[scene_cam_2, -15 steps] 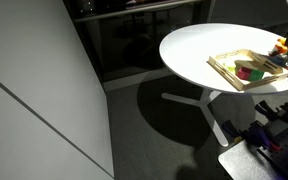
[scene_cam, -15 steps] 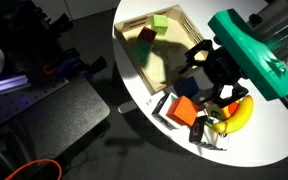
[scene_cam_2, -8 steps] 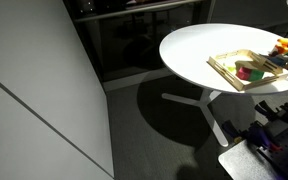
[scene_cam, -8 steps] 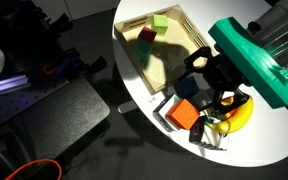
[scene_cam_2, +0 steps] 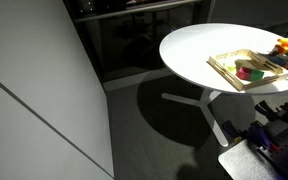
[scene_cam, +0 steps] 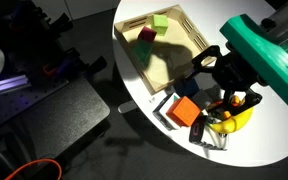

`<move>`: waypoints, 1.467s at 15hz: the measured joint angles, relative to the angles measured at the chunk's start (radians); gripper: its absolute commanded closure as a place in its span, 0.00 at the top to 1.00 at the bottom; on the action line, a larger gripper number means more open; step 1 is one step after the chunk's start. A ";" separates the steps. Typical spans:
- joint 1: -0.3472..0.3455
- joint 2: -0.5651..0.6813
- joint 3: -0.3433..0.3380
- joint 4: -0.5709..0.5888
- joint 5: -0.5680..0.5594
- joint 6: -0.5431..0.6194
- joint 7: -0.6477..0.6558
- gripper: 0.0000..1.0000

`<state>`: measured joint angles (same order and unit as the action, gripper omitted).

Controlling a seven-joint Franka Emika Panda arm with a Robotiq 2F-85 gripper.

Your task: Pick up the orange block and put it in the wooden tray

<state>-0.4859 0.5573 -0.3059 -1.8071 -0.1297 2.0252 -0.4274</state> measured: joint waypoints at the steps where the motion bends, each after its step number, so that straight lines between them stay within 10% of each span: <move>1: -0.001 0.000 -0.001 0.006 0.000 -0.006 -0.001 1.00; 22: -0.009 0.024 -0.006 0.012 -0.046 -0.055 -0.011 1.00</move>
<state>-0.4944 0.5814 -0.3118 -1.7955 -0.1753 1.9706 -0.4388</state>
